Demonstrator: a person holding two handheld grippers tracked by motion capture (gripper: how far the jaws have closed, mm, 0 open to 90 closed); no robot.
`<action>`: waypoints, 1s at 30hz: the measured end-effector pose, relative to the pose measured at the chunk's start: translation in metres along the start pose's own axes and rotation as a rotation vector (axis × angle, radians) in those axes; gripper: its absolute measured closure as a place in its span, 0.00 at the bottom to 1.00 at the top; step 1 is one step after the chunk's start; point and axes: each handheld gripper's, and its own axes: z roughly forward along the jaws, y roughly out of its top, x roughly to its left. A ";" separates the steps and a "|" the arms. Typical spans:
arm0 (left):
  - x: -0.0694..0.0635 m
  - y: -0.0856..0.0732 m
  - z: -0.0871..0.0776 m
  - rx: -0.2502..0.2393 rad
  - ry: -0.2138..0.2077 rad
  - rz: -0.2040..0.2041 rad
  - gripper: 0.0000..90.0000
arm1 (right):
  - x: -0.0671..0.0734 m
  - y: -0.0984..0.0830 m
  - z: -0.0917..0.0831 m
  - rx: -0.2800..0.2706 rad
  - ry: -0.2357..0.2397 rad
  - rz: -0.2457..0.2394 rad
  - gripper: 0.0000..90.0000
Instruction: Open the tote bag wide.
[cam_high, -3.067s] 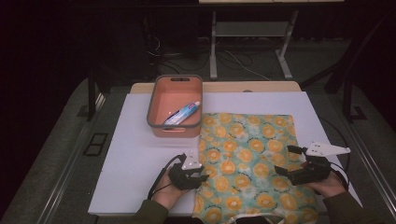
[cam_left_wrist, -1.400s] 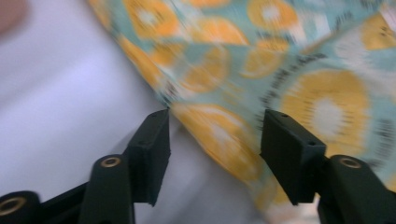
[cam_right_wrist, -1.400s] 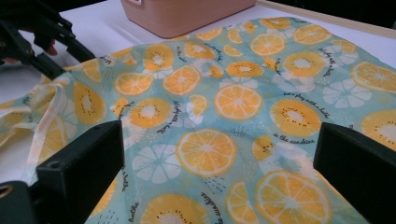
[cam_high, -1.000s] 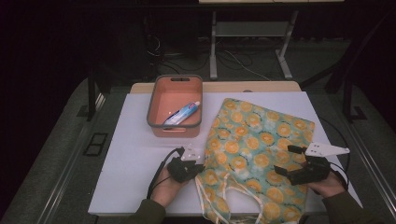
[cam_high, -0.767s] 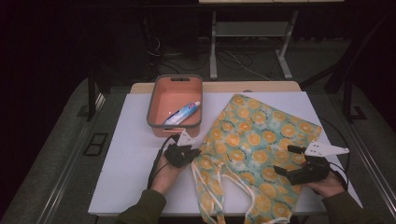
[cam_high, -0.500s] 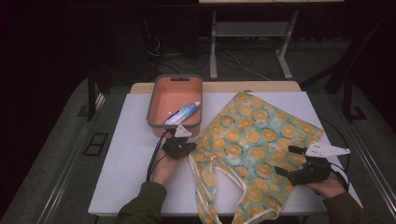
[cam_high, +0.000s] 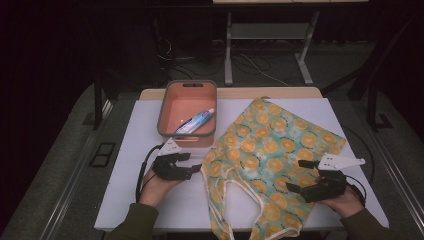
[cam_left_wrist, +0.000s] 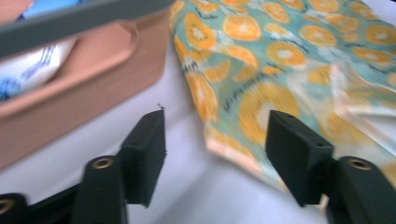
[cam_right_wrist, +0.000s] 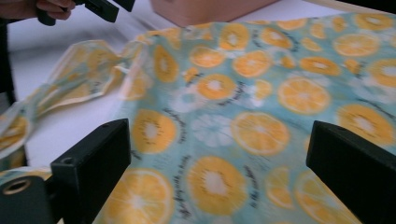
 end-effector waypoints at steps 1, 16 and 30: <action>-0.001 -0.004 -0.004 -0.006 -0.002 -0.005 0.35 | 0.004 0.002 0.003 0.000 0.012 -0.007 0.14; -0.013 -0.033 -0.018 0.022 -0.002 0.026 0.20 | 0.051 0.029 0.081 0.141 0.154 -0.123 0.50; -0.013 -0.032 -0.019 0.013 -0.001 0.040 0.21 | 0.050 0.035 0.145 0.263 0.077 -0.179 0.95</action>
